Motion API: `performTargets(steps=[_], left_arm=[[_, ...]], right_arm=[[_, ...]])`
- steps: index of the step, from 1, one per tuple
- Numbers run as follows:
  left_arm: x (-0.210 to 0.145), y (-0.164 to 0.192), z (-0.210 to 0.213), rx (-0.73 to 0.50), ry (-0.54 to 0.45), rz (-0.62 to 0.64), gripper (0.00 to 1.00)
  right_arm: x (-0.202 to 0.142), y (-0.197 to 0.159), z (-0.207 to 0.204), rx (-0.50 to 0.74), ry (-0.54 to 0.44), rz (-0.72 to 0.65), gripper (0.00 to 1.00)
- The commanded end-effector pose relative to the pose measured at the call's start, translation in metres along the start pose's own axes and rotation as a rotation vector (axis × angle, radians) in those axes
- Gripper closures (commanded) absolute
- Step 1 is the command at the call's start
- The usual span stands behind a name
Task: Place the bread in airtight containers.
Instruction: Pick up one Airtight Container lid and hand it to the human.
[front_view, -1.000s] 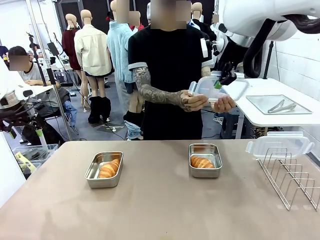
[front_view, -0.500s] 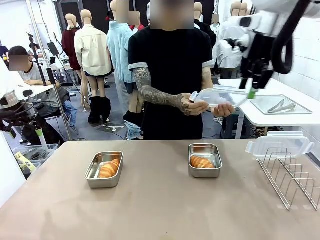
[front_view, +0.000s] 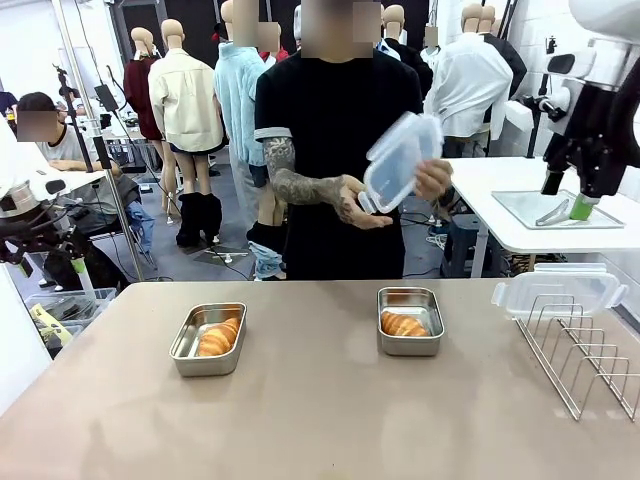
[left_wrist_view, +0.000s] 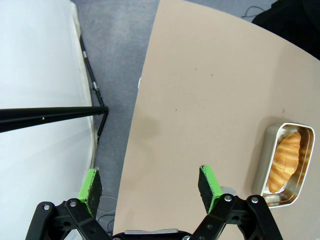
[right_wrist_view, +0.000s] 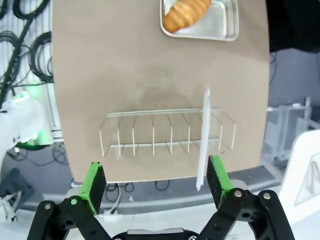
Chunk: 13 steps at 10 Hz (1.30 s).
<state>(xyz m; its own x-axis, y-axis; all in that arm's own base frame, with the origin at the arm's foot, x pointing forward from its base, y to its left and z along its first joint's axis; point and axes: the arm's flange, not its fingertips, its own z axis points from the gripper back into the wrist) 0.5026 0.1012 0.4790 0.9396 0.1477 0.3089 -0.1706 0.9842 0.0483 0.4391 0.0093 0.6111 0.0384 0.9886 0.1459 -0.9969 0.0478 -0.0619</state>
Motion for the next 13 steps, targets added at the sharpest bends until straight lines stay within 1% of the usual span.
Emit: performTargets(steps=[1,2,3,4,13], left_arm=[[-0.001,0.000,0.001,0.010,-0.001,0.002,0.00],[-0.001,0.000,0.001,0.010,-0.001,0.002,0.00],[-0.001,0.000,0.001,0.010,-0.001,0.002,0.00],[-0.001,0.000,0.001,0.010,-0.001,0.002,0.00],[-0.001,0.000,0.001,0.010,-0.001,0.002,0.00]], right_arm=[[-0.018,-0.008,-0.008,-0.015,-0.010,0.023,0.00],[-0.025,-0.013,-0.013,-0.014,-0.033,0.027,0.00],[-0.029,-0.011,-0.013,-0.048,-0.025,0.008,0.00],[-0.022,-0.011,-0.008,-0.002,-0.006,0.000,0.00],[-0.022,-0.011,-0.008,-0.002,-0.006,0.000,0.00]])
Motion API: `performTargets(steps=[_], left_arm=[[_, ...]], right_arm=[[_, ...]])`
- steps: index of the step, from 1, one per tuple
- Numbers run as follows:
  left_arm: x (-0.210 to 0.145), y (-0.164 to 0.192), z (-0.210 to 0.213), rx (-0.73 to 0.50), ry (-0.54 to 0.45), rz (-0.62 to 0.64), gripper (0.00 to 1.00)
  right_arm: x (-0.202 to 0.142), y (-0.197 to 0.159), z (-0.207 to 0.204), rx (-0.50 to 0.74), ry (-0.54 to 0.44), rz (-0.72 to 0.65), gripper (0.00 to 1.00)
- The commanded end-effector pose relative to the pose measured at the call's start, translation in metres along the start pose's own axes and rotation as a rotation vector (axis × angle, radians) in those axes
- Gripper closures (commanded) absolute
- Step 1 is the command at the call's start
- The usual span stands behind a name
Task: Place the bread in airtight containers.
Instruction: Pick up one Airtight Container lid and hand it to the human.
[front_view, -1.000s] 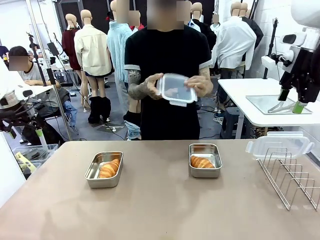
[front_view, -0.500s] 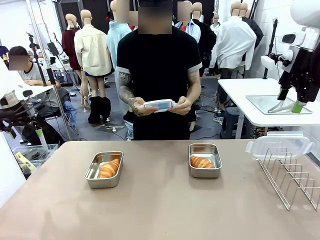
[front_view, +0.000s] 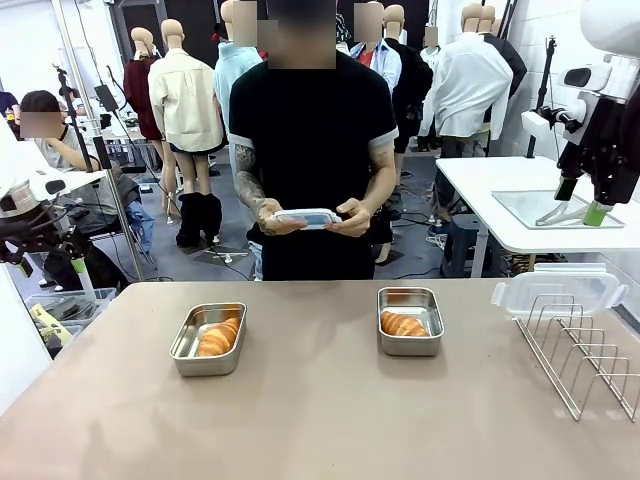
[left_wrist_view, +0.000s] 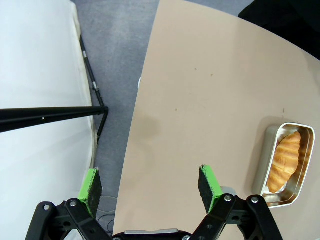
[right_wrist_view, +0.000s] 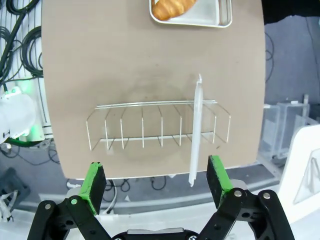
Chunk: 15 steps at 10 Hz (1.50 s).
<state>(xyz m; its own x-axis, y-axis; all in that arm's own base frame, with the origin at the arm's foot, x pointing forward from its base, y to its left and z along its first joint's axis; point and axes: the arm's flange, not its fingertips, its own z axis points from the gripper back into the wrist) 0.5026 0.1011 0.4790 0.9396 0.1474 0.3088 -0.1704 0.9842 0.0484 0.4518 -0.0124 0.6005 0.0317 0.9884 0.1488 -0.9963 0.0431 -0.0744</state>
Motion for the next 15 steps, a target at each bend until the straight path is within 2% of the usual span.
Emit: performTargets(steps=[1,15], left_arm=[[-0.0015,0.0005,0.0009,0.010,-0.001,0.002,0.00],[-0.0015,0.0005,0.0009,0.010,-0.001,0.002,0.00]], right_arm=[[0.0006,0.0024,0.0001,0.010,-0.003,-0.007,0.00],[0.0006,0.0024,0.0001,0.010,-0.003,-0.007,0.00]])
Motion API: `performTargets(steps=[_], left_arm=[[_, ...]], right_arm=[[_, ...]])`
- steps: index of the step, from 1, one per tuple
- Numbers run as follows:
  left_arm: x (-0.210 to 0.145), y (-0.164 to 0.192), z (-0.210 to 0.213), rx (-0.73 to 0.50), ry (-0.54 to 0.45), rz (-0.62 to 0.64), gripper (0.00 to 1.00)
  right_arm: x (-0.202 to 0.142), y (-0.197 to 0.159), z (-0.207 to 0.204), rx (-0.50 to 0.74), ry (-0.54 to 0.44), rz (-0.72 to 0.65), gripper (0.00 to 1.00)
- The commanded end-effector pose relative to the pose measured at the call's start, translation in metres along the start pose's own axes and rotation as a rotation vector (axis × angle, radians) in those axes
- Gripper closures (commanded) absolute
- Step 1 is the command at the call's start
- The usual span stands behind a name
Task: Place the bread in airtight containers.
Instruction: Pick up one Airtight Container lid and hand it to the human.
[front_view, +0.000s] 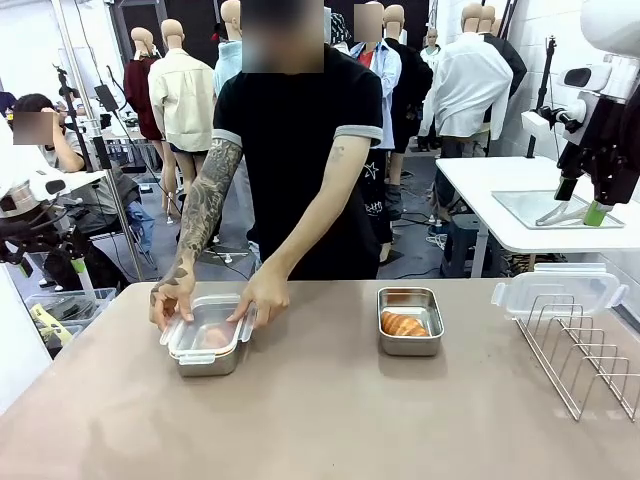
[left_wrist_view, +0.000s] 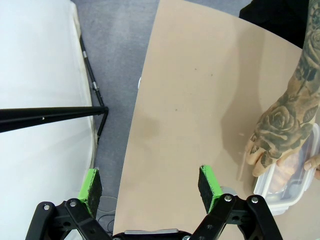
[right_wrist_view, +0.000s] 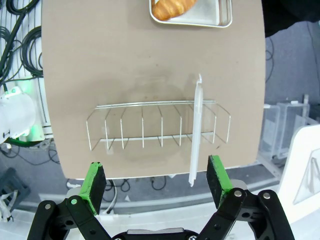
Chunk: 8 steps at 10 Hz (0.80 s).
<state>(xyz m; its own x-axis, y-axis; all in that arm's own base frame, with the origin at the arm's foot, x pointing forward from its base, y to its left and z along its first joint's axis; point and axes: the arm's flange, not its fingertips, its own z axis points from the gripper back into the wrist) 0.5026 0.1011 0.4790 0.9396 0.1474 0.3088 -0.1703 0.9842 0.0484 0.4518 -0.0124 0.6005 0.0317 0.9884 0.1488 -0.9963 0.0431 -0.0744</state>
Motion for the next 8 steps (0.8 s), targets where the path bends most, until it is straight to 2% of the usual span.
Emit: performTargets(steps=[1,8], left_arm=[[-0.0015,0.0005,0.0009,0.010,-0.001,0.002,0.00],[-0.0015,0.0005,0.0009,0.010,-0.001,0.002,0.00]], right_arm=[[0.0006,0.0023,0.0001,0.010,-0.003,-0.007,0.00],[0.0006,0.0023,0.0001,0.010,-0.003,-0.007,0.00]])
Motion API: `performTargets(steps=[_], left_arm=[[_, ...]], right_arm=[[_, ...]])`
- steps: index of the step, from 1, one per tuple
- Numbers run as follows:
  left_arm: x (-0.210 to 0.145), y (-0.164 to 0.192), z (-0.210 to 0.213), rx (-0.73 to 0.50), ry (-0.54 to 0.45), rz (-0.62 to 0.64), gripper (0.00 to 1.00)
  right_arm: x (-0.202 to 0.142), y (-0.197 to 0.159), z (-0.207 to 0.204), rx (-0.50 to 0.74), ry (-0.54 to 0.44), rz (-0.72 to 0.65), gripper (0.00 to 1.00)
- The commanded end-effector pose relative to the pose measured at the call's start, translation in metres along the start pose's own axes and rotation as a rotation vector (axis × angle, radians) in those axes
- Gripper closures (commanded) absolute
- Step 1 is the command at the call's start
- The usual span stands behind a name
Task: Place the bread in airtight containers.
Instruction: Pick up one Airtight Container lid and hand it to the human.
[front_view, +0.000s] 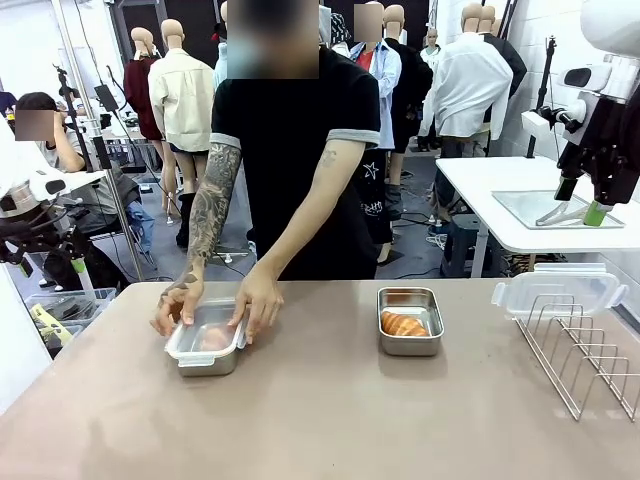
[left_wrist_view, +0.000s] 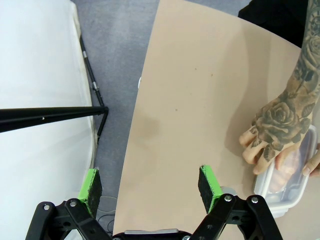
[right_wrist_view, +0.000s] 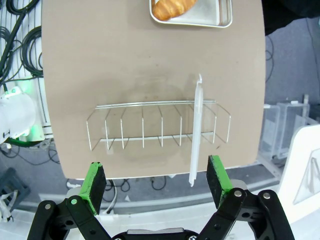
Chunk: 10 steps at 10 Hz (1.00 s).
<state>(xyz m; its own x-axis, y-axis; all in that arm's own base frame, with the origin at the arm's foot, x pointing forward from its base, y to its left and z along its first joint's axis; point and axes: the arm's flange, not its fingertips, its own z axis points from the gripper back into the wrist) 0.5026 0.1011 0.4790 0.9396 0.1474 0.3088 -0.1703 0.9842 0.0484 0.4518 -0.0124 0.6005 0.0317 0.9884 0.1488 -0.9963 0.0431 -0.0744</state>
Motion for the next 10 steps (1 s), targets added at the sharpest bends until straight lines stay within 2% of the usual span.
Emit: performTargets(steps=[1,10], left_arm=[[-0.0015,0.0005,0.0009,0.010,-0.001,0.002,0.00],[-0.0015,0.0005,0.0009,0.010,-0.001,0.002,0.00]], right_arm=[[0.0006,0.0023,0.0001,0.010,-0.003,-0.007,0.00],[0.0006,0.0023,0.0001,0.010,-0.003,-0.007,0.00]])
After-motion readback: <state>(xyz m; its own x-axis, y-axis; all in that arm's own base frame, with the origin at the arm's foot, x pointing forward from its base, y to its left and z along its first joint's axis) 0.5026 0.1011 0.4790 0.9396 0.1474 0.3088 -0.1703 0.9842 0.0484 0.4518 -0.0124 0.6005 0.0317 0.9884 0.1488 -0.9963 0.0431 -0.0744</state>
